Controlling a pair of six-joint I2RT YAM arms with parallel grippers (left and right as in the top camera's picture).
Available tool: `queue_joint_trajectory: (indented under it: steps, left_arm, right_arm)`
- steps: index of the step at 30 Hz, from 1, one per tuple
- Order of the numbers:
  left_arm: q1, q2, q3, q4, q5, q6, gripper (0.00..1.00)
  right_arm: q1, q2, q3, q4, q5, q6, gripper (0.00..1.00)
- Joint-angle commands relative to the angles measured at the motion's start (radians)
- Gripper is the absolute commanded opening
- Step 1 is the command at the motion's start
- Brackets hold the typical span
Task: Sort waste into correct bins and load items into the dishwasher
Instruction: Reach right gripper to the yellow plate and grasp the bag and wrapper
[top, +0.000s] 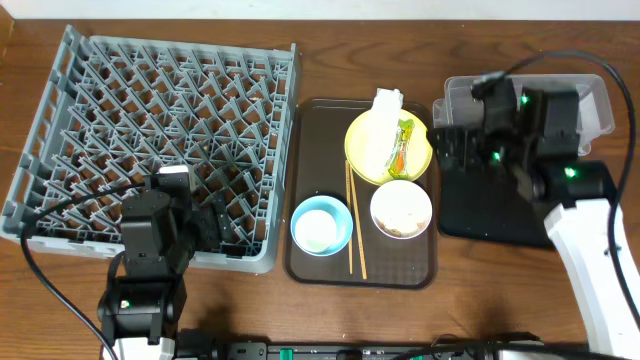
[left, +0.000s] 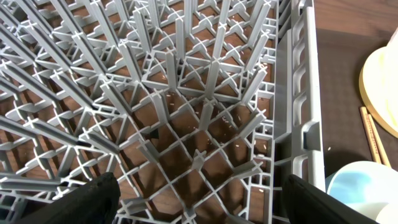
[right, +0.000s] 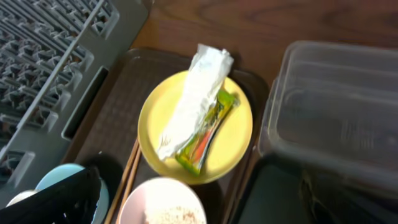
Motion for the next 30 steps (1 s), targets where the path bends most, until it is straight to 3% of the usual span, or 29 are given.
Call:
queue_joint_trajectory:
  steps: [1, 4, 7, 10, 17, 21, 30]
  left_arm:
    - [-0.002, -0.001, 0.023, 0.001, 0.005, -0.002, 0.87]
    - [-0.002, -0.001, 0.023, 0.001, 0.005, -0.002, 0.86]
    - [-0.002, -0.001, 0.023, 0.002, 0.005, -0.002, 0.86]
    - [-0.002, -0.001, 0.023, 0.002, 0.005, -0.002, 0.87]
    - [-0.002, -0.001, 0.023, 0.002, 0.005, -0.002, 0.86]
    - [-0.002, -0.001, 0.023, 0.001, 0.005, -0.002, 0.86]
    - [-0.002, -0.001, 0.023, 0.001, 0.005, -0.002, 0.86]
  right_arm:
    - [0.010, 0.051, 0.032, 0.058, -0.082, 0.019, 0.99]
    - [0.014, 0.082, 0.033, 0.111, -0.144, 0.027, 0.99]
    - [0.039, 0.108, 0.033, 0.118, -0.034, 0.052, 0.95]
    - [0.111, 0.155, 0.033, 0.105, 0.134, 0.061, 0.80]
    - [0.245, 0.283, 0.033, 0.109, 0.306, 0.111, 0.82]
    - [0.266, 0.370, 0.033, 0.108, 0.396, 0.232, 0.82]
    - [0.266, 0.517, 0.033, 0.129, 0.389, 0.360, 0.77]
